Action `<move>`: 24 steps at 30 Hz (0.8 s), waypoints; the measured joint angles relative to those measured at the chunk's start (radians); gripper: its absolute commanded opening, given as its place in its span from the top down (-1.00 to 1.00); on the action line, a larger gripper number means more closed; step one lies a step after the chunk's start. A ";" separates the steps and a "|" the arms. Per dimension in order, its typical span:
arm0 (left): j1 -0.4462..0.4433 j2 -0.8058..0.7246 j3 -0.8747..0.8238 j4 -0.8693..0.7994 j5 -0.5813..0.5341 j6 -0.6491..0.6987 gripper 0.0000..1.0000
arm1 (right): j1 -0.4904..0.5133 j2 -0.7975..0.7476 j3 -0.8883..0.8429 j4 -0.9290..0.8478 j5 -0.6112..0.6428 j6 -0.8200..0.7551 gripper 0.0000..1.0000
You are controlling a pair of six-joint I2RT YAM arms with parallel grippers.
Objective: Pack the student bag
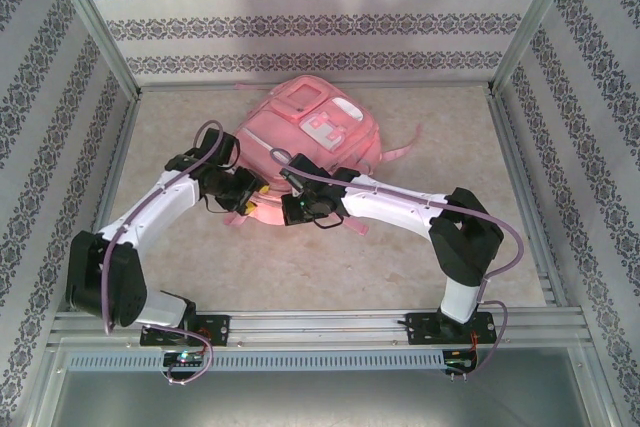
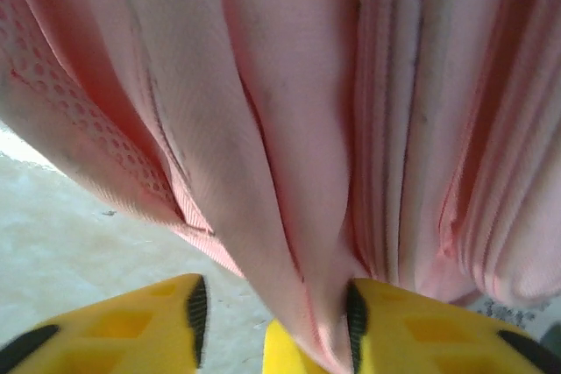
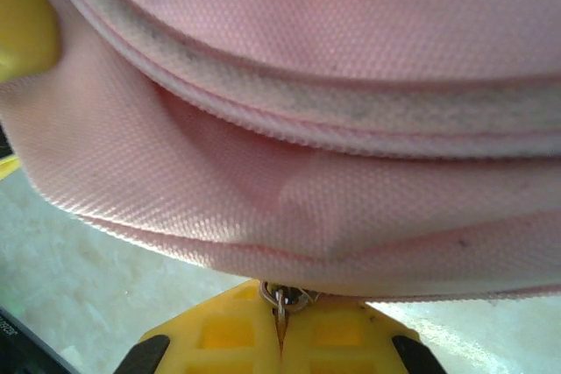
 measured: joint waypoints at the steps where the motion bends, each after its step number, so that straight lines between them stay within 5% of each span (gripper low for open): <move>1: 0.000 0.007 0.000 0.010 -0.002 -0.005 0.41 | 0.000 0.000 0.000 0.000 -0.002 0.001 1.00; 6: 0.000 0.027 0.001 0.034 -0.014 -0.016 1.00 | 0.000 0.000 -0.001 0.001 -0.002 0.000 1.00; 24: 0.010 0.026 0.002 0.034 -0.018 -0.011 1.00 | -0.120 -0.071 -0.181 0.037 0.055 -0.020 1.00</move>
